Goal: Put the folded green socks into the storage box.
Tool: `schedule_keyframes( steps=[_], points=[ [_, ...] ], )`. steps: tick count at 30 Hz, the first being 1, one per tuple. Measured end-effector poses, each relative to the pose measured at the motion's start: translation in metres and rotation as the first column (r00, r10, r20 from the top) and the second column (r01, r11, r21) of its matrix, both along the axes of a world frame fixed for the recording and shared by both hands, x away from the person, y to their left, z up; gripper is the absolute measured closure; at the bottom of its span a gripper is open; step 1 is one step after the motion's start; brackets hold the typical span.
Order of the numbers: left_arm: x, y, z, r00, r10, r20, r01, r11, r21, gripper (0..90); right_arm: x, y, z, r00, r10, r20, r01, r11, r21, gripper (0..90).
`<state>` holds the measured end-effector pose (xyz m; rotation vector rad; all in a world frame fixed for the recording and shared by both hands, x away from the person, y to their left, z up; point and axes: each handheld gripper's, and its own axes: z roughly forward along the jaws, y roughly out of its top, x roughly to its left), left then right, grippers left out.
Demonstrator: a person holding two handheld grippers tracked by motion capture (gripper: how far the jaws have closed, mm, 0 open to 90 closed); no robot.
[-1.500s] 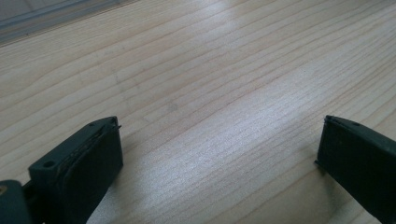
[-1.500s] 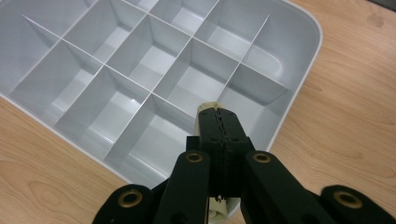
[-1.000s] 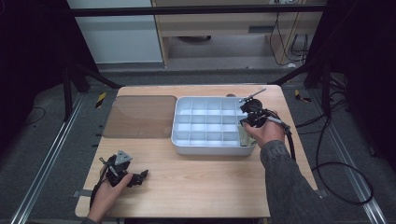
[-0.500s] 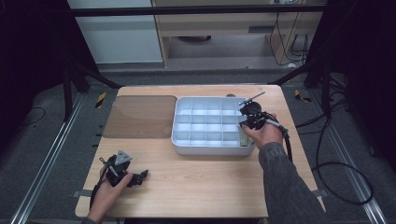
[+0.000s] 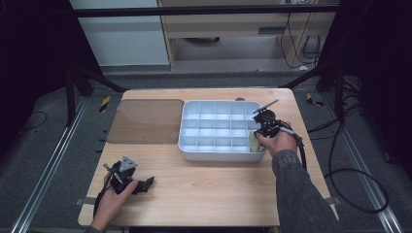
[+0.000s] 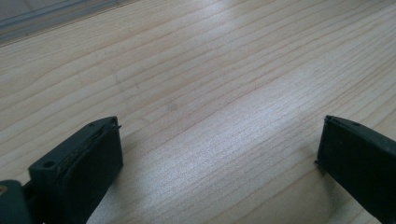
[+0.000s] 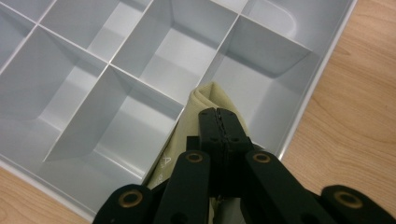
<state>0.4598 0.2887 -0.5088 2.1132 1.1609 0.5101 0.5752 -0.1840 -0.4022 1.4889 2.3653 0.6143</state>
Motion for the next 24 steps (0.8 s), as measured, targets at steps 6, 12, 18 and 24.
schedule_keyframes(
  steps=[6, 12, 18, 24],
  points=[
    [0.000, 0.000, 0.000, 1.0000, 0.000, 0.000, 0.000, 1.0000, 0.001, 0.0, -0.001, 0.000, -0.004, 0.9999, 0.007, -0.012, -0.007, 1.0000, 0.000, 90.0],
    [0.000, 0.000, 0.000, 1.0000, -0.001, 0.000, 0.001, 1.0000, 0.001, 0.0, -0.001, -0.002, -0.010, 0.9994, 0.006, -0.035, -0.006, 1.0000, 0.005, 90.0],
    [0.000, 0.000, 0.000, 1.0000, -0.001, 0.000, 0.001, 1.0000, 0.001, 0.0, -0.002, -0.003, -0.014, 0.9991, 0.014, -0.041, -0.014, 0.9998, 0.014, 90.0],
    [0.000, 0.000, 0.000, 1.0000, -0.001, 0.000, 0.001, 1.0000, 0.001, 0.0, -0.004, -0.004, -0.011, 0.9997, 0.006, -0.024, -0.006, 0.9998, 0.021, 90.0]
  ],
)
